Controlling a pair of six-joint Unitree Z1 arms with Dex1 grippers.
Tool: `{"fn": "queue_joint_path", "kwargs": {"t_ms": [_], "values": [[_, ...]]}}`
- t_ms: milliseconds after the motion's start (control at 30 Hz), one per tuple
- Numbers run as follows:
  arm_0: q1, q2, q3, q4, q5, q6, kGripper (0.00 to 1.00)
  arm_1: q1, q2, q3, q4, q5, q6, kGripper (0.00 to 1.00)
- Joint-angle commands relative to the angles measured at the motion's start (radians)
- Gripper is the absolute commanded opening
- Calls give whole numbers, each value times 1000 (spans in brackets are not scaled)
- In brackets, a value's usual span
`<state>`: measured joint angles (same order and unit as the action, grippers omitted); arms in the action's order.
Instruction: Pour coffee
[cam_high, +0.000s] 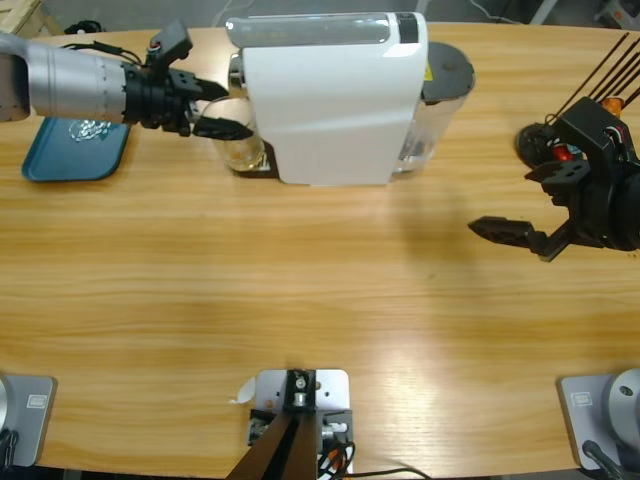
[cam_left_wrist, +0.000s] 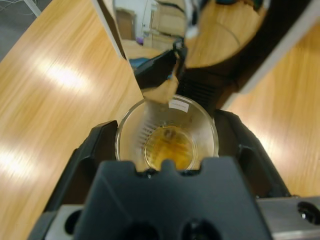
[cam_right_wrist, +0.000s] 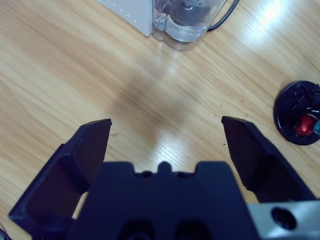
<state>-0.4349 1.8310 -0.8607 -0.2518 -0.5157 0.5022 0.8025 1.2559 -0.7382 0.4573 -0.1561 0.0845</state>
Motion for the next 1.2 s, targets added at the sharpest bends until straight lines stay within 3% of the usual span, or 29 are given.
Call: {"fn": "queue_joint_path", "kwargs": {"t_ms": [33, 100, 267, 567, 867, 1200], "values": [[56, -157, 105, 65, 54, -21, 264, -13, 12, 10, -11, -1, -11, 1000], [86, -215, 114, 97, 75, -23, 268, -13, 5, 13, -12, -3, -11, 1000], [266, -318, 132, 115, 198, -114, 269, -13, -2, 16, -12, -10, -11, 1000], [455, -250, 155, 25, 298, -233, 269, -13, 0, 16, -14, -11, -9, 1000], [518, -56, 168, -196, 351, -330, 269, -13, 13, 12, -14, -11, -9, 1000], [521, 20, 172, -224, 354, -338, 285, -13, 13, 13, -14, -25, -9, 1000]]}}
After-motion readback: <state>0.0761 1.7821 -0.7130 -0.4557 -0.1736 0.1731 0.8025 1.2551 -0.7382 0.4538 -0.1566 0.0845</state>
